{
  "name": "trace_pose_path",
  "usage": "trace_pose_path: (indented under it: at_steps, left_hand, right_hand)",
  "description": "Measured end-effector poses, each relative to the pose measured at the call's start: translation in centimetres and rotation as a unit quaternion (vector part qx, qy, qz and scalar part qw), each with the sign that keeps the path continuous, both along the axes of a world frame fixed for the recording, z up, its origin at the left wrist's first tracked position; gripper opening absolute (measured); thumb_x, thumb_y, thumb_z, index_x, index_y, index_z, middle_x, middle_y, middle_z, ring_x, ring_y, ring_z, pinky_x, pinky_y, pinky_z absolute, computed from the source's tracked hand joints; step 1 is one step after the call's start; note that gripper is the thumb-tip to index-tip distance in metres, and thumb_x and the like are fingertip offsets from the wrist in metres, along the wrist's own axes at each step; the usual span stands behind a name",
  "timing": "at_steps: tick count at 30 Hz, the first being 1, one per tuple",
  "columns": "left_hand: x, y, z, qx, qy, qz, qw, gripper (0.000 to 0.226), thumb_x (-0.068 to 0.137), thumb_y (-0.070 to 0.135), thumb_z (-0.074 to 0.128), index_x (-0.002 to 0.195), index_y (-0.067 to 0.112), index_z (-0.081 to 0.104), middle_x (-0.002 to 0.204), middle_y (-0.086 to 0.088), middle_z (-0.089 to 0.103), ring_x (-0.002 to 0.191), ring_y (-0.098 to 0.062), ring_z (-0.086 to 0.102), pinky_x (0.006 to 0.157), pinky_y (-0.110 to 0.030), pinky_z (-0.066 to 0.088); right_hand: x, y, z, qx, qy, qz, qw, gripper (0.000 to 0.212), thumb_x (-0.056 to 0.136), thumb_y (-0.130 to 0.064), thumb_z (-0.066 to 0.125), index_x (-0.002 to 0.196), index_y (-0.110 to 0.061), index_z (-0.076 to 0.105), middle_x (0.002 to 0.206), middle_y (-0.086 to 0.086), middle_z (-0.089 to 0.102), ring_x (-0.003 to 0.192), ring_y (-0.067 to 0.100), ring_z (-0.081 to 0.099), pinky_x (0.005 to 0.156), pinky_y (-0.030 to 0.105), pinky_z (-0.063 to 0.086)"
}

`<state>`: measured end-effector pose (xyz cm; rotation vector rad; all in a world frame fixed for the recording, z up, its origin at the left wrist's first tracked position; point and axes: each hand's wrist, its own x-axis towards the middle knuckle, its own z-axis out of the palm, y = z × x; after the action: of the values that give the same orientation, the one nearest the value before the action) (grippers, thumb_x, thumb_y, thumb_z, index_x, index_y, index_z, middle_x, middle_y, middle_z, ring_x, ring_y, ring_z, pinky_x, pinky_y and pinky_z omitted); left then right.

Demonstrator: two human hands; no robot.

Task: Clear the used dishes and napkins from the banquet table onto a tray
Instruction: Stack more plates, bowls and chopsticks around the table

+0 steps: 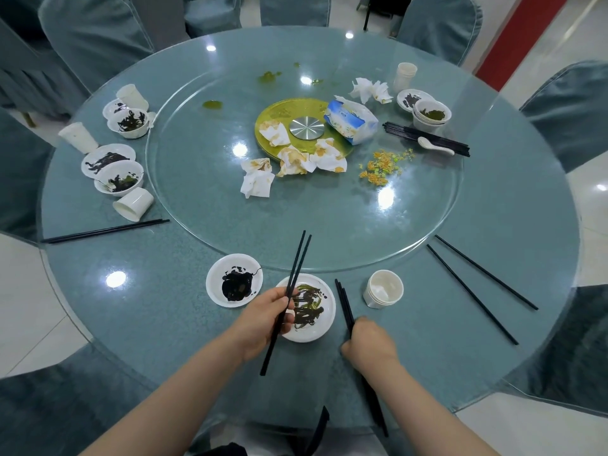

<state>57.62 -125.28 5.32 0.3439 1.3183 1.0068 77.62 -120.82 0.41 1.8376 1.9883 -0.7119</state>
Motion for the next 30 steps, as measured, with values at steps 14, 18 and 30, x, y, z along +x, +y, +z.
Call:
trace_pose_path:
  at_steps: [14,18,30]
  left_hand:
    - [0.2,-0.3,-0.8,-0.009,0.007,-0.002,1.0,0.025,0.101,0.001,0.035,0.111,0.005,0.058,0.082,-0.005,0.055,0.06,-0.014,0.047,0.051,-0.021,0.042]
    - [0.3,-0.3,-0.9,-0.015,0.006,-0.002,1.0,0.026,0.099,-0.002,0.036,0.109,0.006,0.058,0.086,-0.007,0.059,0.059,-0.013,0.048,0.053,-0.022,0.042]
    - [0.3,-0.8,-1.3,-0.019,0.018,-0.022,0.999,0.025,0.099,0.0,0.037,0.11,0.007,0.059,0.084,-0.005,0.059,0.061,-0.011,0.05,0.056,-0.023,0.043]
  right_hand:
    - [-0.1,0.8,0.2,-0.023,0.018,0.001,1.0,0.014,0.083,-0.014,0.055,0.089,-0.011,0.043,0.104,0.01,0.061,0.092,0.029,0.06,0.072,0.03,0.046]
    - [-0.2,0.4,0.1,-0.008,0.012,0.001,1.0,0.014,0.082,-0.015,0.054,0.09,-0.012,0.043,0.107,0.01,0.063,0.095,0.029,0.062,0.069,0.029,0.044]
    - [0.3,0.3,0.8,-0.012,0.02,0.004,1.0,0.016,0.08,-0.021,0.056,0.087,-0.011,0.046,0.099,0.009,0.06,0.09,0.028,0.06,0.068,0.027,0.043]
